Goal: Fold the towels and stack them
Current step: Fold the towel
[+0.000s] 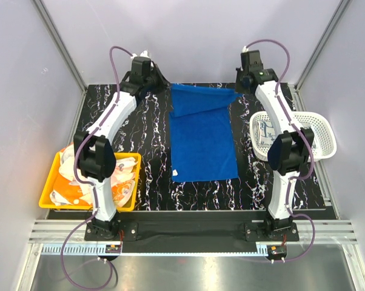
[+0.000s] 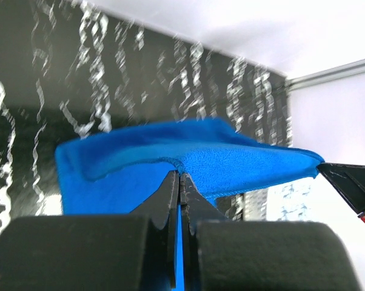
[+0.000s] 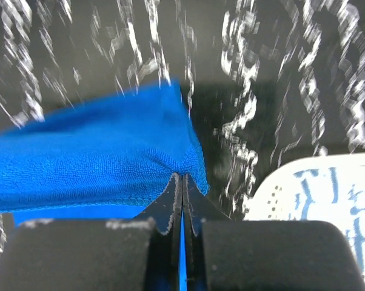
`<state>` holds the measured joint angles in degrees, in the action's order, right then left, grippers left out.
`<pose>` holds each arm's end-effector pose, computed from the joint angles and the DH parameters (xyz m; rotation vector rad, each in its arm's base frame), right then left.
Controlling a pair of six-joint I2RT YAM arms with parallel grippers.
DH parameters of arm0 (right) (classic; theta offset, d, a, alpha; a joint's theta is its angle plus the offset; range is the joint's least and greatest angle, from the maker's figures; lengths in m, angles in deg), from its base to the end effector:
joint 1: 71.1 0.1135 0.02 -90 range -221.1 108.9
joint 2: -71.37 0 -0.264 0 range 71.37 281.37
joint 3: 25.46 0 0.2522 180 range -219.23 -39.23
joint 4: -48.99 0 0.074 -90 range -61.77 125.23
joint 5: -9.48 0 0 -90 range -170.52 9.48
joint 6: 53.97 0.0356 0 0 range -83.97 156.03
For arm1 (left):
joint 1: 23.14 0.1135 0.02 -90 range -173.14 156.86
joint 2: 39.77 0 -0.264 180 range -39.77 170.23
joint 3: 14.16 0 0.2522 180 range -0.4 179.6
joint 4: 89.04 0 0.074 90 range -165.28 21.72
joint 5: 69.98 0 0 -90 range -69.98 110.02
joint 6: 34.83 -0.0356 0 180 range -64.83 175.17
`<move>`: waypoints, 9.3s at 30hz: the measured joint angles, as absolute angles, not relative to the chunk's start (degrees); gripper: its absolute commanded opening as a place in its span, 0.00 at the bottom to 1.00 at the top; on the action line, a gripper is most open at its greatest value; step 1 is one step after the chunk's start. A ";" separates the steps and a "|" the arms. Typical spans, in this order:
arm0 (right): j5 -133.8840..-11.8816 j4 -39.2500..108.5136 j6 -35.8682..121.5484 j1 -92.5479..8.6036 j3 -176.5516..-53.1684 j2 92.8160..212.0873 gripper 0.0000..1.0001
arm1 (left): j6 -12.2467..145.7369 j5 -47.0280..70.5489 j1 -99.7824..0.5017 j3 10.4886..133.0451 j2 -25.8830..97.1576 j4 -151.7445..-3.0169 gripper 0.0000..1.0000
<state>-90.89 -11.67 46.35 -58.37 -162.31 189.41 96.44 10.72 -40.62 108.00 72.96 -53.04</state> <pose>0.4540 0.0960 0.3551 0.0446 2.2862 0.0008 0.4450 -0.1462 0.3495 -0.3331 2.0989 -0.7938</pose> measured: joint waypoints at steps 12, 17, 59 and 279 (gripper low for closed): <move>-87.00 -10.01 48.34 -58.35 -146.71 183.66 0.00 | 94.76 9.41 -40.64 102.58 70.84 -51.46 0.00; -86.83 -9.44 48.67 -58.35 -145.44 178.94 0.00 | 93.97 8.25 -40.64 101.42 67.67 -51.40 0.00; -83.84 -8.26 50.86 -56.07 -122.03 161.28 0.00 | 93.49 5.91 -44.29 81.11 51.28 -52.53 0.00; -83.53 -8.32 54.35 -56.40 -128.30 161.54 0.00 | 87.44 6.70 -39.74 83.21 51.45 -54.11 0.00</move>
